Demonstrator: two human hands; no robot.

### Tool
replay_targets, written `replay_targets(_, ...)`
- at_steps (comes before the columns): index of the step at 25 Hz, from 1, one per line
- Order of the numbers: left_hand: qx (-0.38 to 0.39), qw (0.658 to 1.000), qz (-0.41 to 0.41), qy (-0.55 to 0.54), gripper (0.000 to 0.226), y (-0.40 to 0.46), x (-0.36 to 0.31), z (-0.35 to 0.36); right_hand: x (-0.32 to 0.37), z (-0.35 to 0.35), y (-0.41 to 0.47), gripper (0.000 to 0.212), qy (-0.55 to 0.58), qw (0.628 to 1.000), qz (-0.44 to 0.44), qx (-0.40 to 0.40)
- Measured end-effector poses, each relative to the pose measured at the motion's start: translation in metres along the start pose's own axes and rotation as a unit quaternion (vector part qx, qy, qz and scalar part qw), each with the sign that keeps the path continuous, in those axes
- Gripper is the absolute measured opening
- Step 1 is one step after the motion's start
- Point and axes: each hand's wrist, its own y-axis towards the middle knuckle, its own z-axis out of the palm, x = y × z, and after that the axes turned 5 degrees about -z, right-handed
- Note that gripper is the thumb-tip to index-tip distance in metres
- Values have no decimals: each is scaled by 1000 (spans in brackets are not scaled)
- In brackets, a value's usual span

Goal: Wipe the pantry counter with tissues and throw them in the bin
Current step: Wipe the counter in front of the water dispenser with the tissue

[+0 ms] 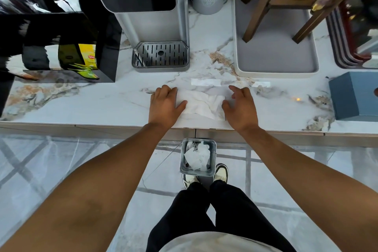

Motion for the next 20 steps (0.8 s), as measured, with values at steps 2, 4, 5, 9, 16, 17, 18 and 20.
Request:
replay_targets(2, 0, 1000, -6, -12, 51, 0, -1, 1, -2, 1, -4, 44, -31, 999, -4, 38)
replay_targets(4, -4, 999, -13, -30, 46, -1, 0, 0, -2, 1, -4, 34, -29, 999, -14, 30)
replay_targets(5, -7, 999, -12, -37, 42, -2, 0, 0, -1, 2, -4, 28, -24, 999, -14, 24)
replay_targets(9, -16, 998, 33, -51, 21, -7, 0, 0, 1, 3, -4, 11, -11, 1000, 2, 25)
replay_targets(16, -10, 978, -65, -198, 13, -11, -5, -13, 9, -3, -12, 5, 105, 991, 75, -20)
replay_targets(17, -5, 971, -86, -225, 12, -12, -5, -17, 10, -3, -14, 4, 138, 986, 85, -27)
replay_targets(18, -3, 963, -104, -248, 12, -13, -5, -22, 12, -5, -15, 5, 165, 981, 92, -32)
replay_targets(20, -2, 949, -137, -285, 13, -18, -6, -31, 15, -10, -20, 12, 199, 975, 100, -27)
